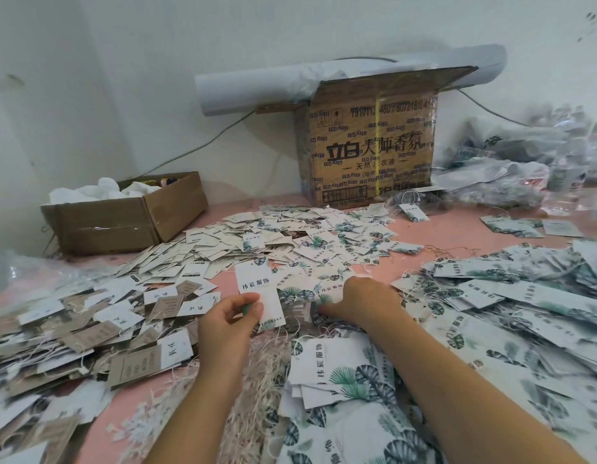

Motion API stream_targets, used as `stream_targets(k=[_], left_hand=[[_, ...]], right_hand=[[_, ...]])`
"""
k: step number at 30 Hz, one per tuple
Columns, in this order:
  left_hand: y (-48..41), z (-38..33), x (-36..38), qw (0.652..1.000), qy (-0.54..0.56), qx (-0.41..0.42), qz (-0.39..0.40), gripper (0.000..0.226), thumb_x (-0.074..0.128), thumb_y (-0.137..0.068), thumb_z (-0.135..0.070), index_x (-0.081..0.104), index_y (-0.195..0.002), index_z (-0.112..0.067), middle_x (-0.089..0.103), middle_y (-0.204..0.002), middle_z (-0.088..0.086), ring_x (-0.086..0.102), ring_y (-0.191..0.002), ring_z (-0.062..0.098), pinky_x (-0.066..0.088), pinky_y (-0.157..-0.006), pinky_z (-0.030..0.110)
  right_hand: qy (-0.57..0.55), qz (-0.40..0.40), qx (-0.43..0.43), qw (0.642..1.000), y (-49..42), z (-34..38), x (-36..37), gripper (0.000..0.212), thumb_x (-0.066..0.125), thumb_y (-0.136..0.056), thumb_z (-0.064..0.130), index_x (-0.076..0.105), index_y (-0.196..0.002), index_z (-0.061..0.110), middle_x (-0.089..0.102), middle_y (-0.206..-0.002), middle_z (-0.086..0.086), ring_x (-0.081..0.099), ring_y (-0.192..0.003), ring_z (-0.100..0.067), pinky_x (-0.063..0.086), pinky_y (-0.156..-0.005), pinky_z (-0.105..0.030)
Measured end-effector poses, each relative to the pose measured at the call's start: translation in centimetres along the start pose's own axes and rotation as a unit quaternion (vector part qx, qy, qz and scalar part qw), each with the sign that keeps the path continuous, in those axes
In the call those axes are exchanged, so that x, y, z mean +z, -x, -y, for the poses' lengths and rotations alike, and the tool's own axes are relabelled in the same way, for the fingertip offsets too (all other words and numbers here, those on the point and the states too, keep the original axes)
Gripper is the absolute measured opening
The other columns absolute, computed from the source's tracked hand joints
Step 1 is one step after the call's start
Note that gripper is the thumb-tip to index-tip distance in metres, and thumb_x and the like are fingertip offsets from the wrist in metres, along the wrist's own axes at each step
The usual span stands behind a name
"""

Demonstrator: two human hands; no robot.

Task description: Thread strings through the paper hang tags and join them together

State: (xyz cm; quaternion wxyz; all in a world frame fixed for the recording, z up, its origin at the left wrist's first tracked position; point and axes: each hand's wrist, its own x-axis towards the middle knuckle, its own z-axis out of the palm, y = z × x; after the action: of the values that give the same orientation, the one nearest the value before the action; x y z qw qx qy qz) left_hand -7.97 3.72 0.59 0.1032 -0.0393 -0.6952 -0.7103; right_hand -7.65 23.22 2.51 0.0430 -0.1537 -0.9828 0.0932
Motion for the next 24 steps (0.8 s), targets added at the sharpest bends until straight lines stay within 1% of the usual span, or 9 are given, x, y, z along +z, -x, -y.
stream_targets(k=[2, 4, 9, 12, 14, 16, 19, 22, 24], left_hand=[[0.0, 0.1, 0.1, 1.0, 0.0, 0.004, 0.004, 0.022, 0.068, -0.081, -0.001, 0.069, -0.081, -0.023, 0.069, -0.089, -0.002, 0.063, -0.09, 0.015, 0.048, -0.073, 0.024], [0.1, 0.1, 0.1, 1.0, 0.004, 0.006, 0.006, 0.022, 0.068, -0.081, -0.001, 0.069, -0.081, -0.023, 0.069, -0.09, -0.002, 0.063, -0.09, 0.014, 0.047, -0.072, 0.022], [0.1, 0.1, 0.2, 1.0, 0.007, 0.005, 0.016, 0.024, 0.069, -0.079, 0.0, 0.067, -0.089, -0.021, 0.064, -0.099, -0.002, 0.06, -0.094, 0.012, 0.048, -0.071, 0.024], [0.2, -0.1, 0.3, 0.999, 0.011, 0.004, 0.03, 0.029, 0.07, -0.078, 0.002, 0.064, -0.093, -0.023, 0.062, -0.102, -0.007, 0.059, -0.091, 0.009, 0.049, -0.073, 0.027], [0.3, -0.3, 0.3, 0.999, 0.008, 0.008, 0.031, 0.033, 0.07, -0.077, 0.003, 0.062, -0.092, -0.025, 0.061, -0.101, -0.009, 0.058, -0.088, 0.005, 0.048, -0.072, 0.025], [0.3, -0.4, 0.4, 1.0, 0.005, 0.008, 0.029, 0.034, 0.07, -0.077, 0.003, 0.061, -0.092, -0.026, 0.06, -0.102, -0.01, 0.058, -0.088, 0.004, 0.049, -0.075, 0.026], [0.3, -0.6, 0.3, 1.0, 0.002, 0.008, 0.025, 0.032, 0.07, -0.077, 0.003, 0.061, -0.092, -0.024, 0.06, -0.103, -0.007, 0.058, -0.091, 0.008, 0.05, -0.078, 0.029], [0.6, -0.9, 0.3, 0.999, 0.021, 0.03, 0.015, 0.017, 0.07, -0.08, -0.01, 0.062, -0.089, -0.022, 0.062, -0.099, -0.002, 0.06, -0.091, 0.011, 0.048, -0.075, 0.025], [0.9, -1.4, 0.4, 0.998, 0.035, 0.05, 0.008, 0.012, 0.07, -0.076, -0.026, 0.064, -0.086, -0.022, 0.066, -0.091, -0.004, 0.062, -0.088, 0.013, 0.049, -0.074, 0.025]], right_hand=[[-0.005, -0.001, 0.005, 1.0, 0.1, 0.0, -0.1, 0.06, 0.053, -0.074, 0.073, 0.037, -0.063, 0.015, 0.045, -0.063, 0.002, 0.044, -0.058, -0.016, 0.038, -0.057, -0.026], [-0.009, -0.013, 0.003, 1.0, 0.2, 0.1, -0.3, 0.058, 0.056, -0.076, 0.068, 0.036, -0.063, 0.015, 0.044, -0.062, 0.003, 0.045, -0.06, -0.017, 0.037, -0.056, -0.026], [-0.013, -0.035, 0.003, 0.999, 0.7, 0.7, -0.8, 0.048, 0.061, -0.079, 0.057, 0.04, -0.076, 0.014, 0.043, -0.066, 0.002, 0.051, -0.074, -0.022, 0.043, -0.065, -0.03], [-0.027, -0.071, 0.0, 0.997, 1.0, 0.7, -1.7, 0.042, 0.061, -0.086, 0.041, 0.034, -0.07, 0.013, 0.045, -0.07, 0.0, 0.05, -0.072, -0.021, 0.045, -0.065, -0.031], [-0.06, -0.086, 0.009, 0.994, 0.9, 0.5, -2.6, 0.037, 0.057, -0.088, 0.023, 0.03, -0.065, 0.014, 0.042, -0.066, 0.001, 0.045, -0.064, -0.017, 0.044, -0.064, -0.03], [-0.089, -0.094, 0.023, 0.991, 0.5, 0.0, -3.6, 0.032, 0.053, -0.088, 0.012, 0.033, -0.063, 0.014, 0.041, -0.062, 0.001, 0.04, -0.057, -0.015, 0.043, -0.062, -0.029], [-0.191, -0.083, 0.006, 0.978, 0.2, -0.6, -5.1, 0.029, 0.055, -0.089, 0.013, 0.045, -0.062, 0.01, 0.042, -0.053, 0.0, 0.037, -0.047, -0.014, 0.034, -0.048, -0.022], [-0.372, -0.052, -0.064, 0.925, 1.1, 0.4, -6.3, 0.03, 0.06, -0.088, 0.015, 0.05, -0.061, 0.007, 0.039, -0.045, 0.003, 0.031, -0.033, -0.005, 0.028, -0.037, -0.016], [-0.426, -0.026, -0.096, 0.899, 1.9, 1.6, -6.7, 0.031, 0.061, -0.088, 0.015, 0.051, -0.059, 0.008, 0.039, -0.038, 0.009, 0.027, -0.027, -0.001, 0.025, -0.031, -0.013]])
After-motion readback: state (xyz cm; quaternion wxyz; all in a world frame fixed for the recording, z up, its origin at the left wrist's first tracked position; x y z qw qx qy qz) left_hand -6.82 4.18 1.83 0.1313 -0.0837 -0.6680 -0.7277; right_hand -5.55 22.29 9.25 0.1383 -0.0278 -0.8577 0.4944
